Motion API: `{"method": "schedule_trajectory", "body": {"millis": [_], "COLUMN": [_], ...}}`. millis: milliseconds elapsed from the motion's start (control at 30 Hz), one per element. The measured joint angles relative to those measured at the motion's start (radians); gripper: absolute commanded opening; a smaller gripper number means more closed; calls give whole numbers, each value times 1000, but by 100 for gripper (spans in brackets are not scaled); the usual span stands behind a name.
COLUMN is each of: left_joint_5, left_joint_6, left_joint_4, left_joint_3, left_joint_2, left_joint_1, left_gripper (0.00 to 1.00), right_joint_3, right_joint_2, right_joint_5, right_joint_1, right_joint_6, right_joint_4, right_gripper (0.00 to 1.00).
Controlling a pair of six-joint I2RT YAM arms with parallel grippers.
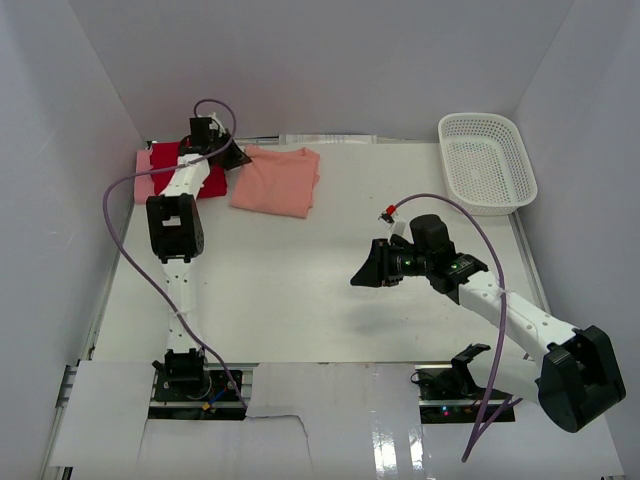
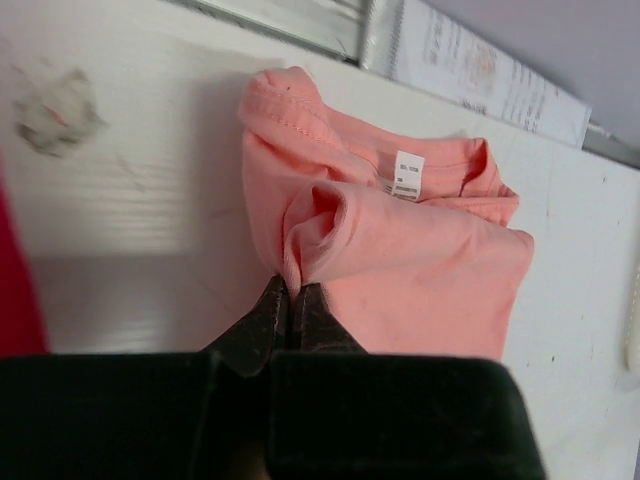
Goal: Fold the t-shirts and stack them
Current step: Put the neatly folded tshirt into the corner of the board with the left arm
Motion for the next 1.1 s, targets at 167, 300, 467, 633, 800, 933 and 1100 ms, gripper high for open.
{"method": "schedule_trajectory", "body": {"millis": [167, 300, 467, 633, 800, 933, 1100], "left_joint_5": [34, 62, 118, 153, 196, 217, 230], "left_joint_6": [-27, -43, -82, -115, -159, -188, -216], "left_joint_4": [3, -2, 15, 31, 55, 84, 101], "left_joint_3": [73, 93, 100, 102, 116, 116, 116], "left_joint_2": [43, 41, 31, 3, -32, -62, -79], "left_joint_1": [84, 138, 180, 182, 183, 190, 212], "left_gripper": [0, 0, 0, 0, 0, 0, 0], "right_joint_3": [0, -4, -15, -28, -45, -48, -48], "right_joint_2": [0, 4, 36, 48, 48, 53, 56], "right_joint_5": [0, -1, -5, -12, -16, -20, -26], "right_joint_1": [0, 0, 0, 0, 0, 0, 0], "right_joint_6": [0, 7, 12, 20, 34, 38, 39], "right_joint_4": [-3, 1, 8, 28, 38, 52, 58], "right_gripper": [40, 40, 40, 40, 40, 40, 41]}}
